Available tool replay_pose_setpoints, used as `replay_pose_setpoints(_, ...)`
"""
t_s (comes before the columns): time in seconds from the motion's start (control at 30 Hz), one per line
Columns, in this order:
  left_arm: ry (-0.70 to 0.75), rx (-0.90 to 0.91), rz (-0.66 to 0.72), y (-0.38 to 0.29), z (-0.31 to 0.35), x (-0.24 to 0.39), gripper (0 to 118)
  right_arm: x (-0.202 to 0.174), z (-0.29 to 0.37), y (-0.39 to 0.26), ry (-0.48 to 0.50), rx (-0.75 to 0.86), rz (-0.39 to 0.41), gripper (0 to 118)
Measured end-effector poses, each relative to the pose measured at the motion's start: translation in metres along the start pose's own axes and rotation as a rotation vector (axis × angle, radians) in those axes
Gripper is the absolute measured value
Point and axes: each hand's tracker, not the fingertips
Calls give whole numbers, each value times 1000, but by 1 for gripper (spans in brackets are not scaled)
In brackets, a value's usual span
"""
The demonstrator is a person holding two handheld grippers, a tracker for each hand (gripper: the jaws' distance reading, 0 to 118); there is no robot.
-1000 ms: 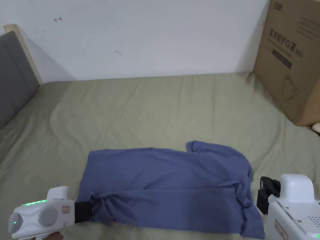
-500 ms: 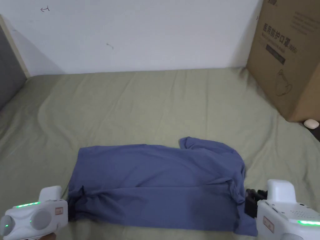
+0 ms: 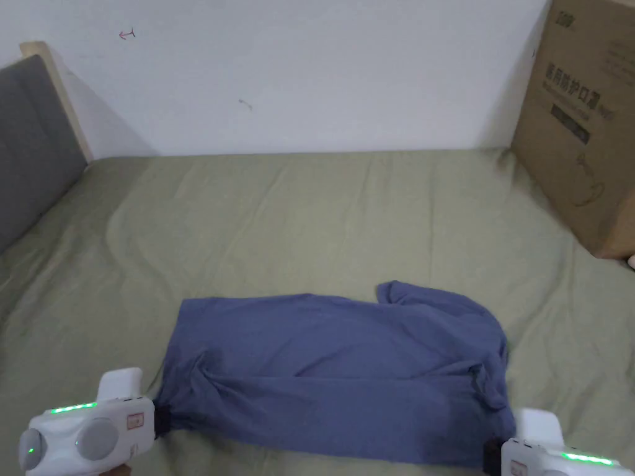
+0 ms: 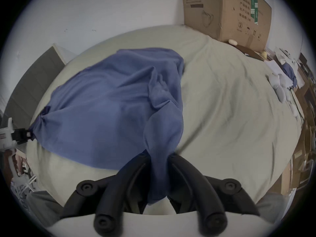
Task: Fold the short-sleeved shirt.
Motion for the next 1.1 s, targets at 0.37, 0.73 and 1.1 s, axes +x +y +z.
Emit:
replay_pose_setpoints(0.37, -22, -18, -21, -45, 53, -15, 5, 16, 78, -20, 66, 61, 4, 13)
replay_pose_setpoints(0.73, 44, -131, 49, -94, 26, -24, 5, 11, 36, -75, 10, -78, -23, 13)
replay_pose_setpoints(1.1, -154, 157, 106, -39, 105, 6, 91, -9, 131, 2, 80, 223, 51, 103)
